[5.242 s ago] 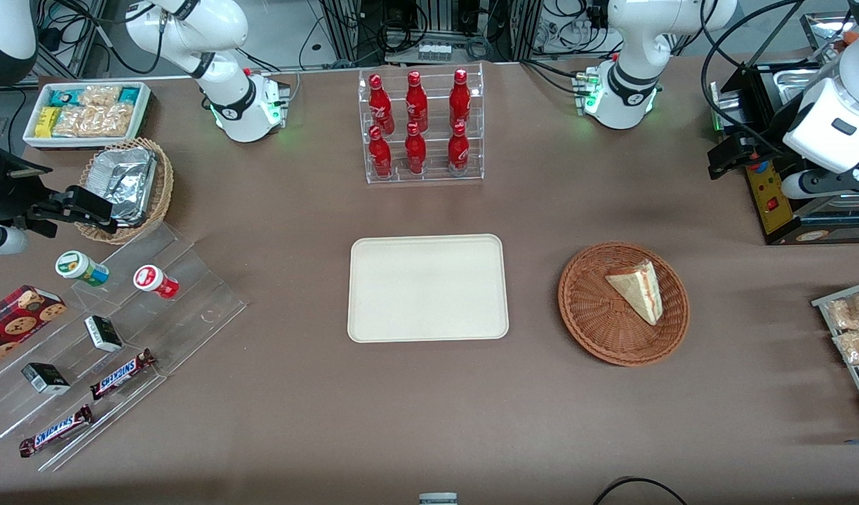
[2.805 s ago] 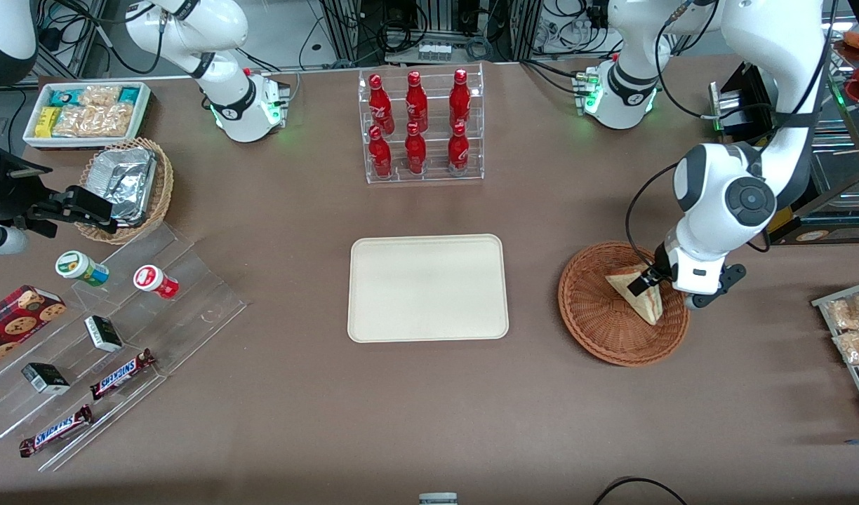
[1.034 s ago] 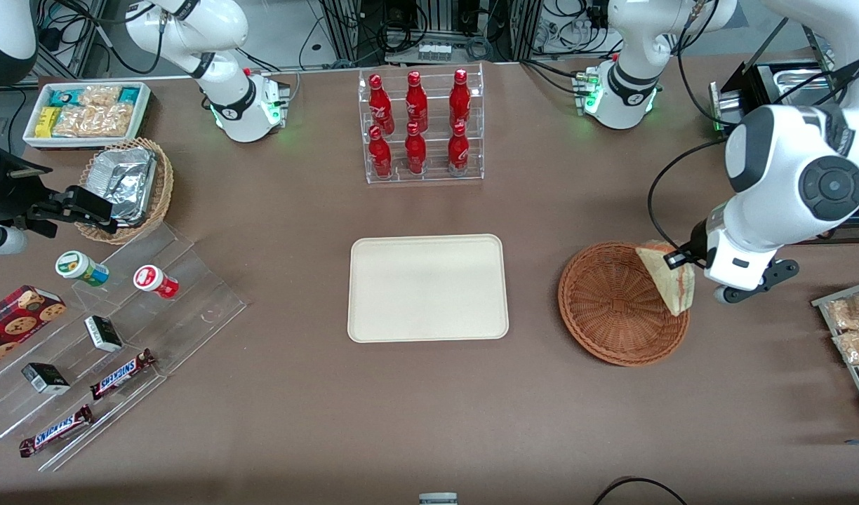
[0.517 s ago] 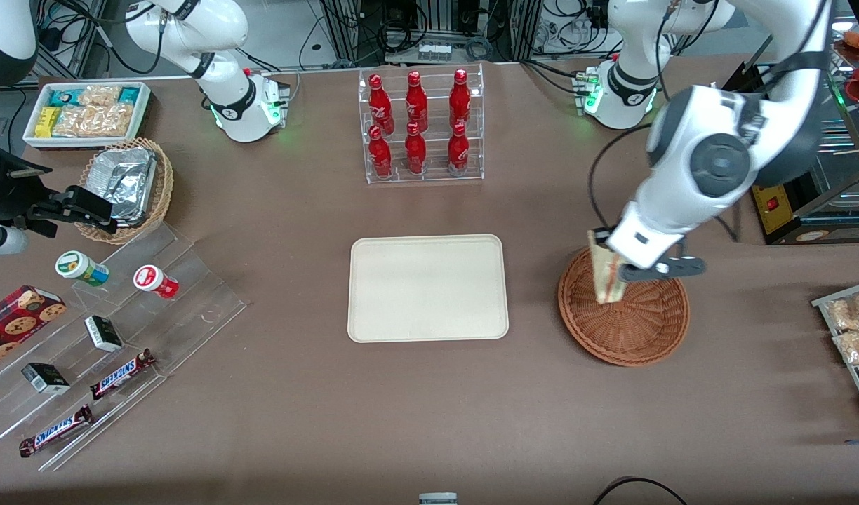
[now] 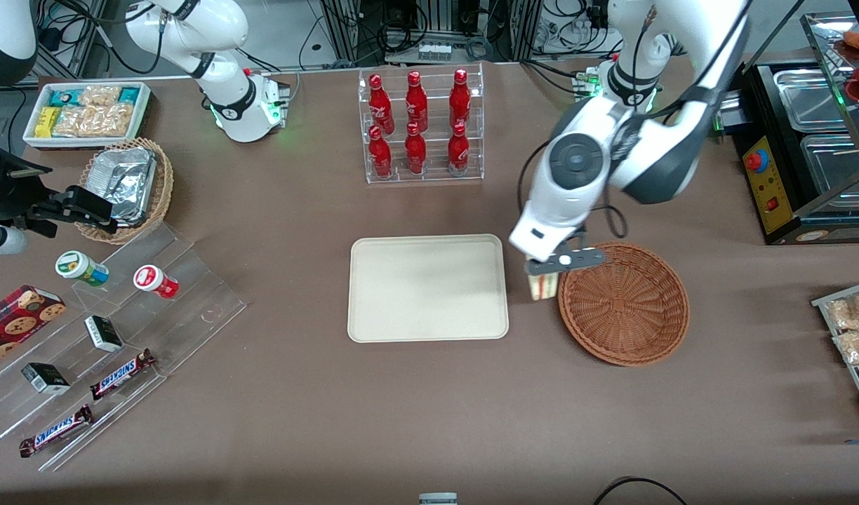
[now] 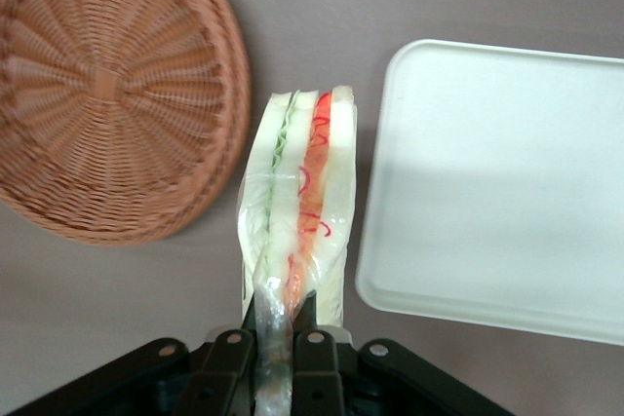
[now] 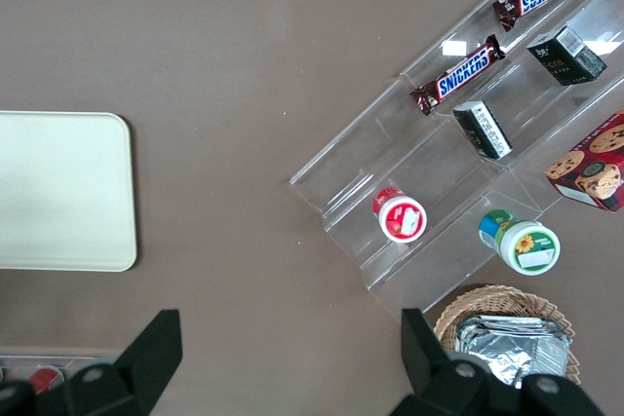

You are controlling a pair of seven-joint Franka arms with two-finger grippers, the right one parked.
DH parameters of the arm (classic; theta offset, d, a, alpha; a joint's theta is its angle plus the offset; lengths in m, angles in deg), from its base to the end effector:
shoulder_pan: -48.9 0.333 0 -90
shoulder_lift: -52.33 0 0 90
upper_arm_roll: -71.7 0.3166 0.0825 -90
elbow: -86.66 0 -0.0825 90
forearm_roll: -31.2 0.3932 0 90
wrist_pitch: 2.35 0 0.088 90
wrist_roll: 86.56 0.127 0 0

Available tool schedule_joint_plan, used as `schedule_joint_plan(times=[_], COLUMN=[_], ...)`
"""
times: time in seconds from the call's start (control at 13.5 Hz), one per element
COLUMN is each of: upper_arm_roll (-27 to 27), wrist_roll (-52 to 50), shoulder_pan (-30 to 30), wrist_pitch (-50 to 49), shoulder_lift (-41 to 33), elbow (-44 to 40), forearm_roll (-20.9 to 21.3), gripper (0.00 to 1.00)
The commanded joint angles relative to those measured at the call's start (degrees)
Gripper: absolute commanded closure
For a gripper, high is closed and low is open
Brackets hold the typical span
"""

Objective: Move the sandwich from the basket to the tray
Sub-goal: 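Lift the sandwich with the left gripper and carry it toward the white tray, then lower the held sandwich onto the white tray with the left gripper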

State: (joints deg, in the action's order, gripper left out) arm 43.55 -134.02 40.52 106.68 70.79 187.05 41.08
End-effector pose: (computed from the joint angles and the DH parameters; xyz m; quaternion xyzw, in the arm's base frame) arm 0.5245 -0.3449 0.3705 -0.9956 -0.0674 0.0455 0.0463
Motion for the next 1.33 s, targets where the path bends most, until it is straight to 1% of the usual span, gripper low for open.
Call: schedule_joint_plan(times=[0.0,0.22,0.52,0.59,0.81,0.89,0.96,1.26], upper_arm_roll=[-0.5,-0.3,-0.2,-0.2,-0.3,-0.6,-0.6,-0.7], wrist_roll=[-4.8,-6.9,-7.1,-8.2,-13.2,-14.2,-14.8,-14.1], shoulder_pan=[-3.6,-7.2,-9.5,-9.5,-10.4,-10.5,-11.2,-12.1], wrist_pitch=[1.4,2.3,7.1,7.5,11.5,11.8,11.8,11.8], shoulder_lift=[5.3,10.3,13.7,14.8,19.1,20.4,21.4,22.7], elbow=[-4.8,-8.2,-8.6,-8.9,-9.0,-9.2,-10.4,-11.8], forearm_roll=[2.5,2.8,3.4,5.1,12.3,13.9,15.0,15.1], gripper=[1.00,1.00,1.00,1.00,1.00,1.00,1.00,1.00])
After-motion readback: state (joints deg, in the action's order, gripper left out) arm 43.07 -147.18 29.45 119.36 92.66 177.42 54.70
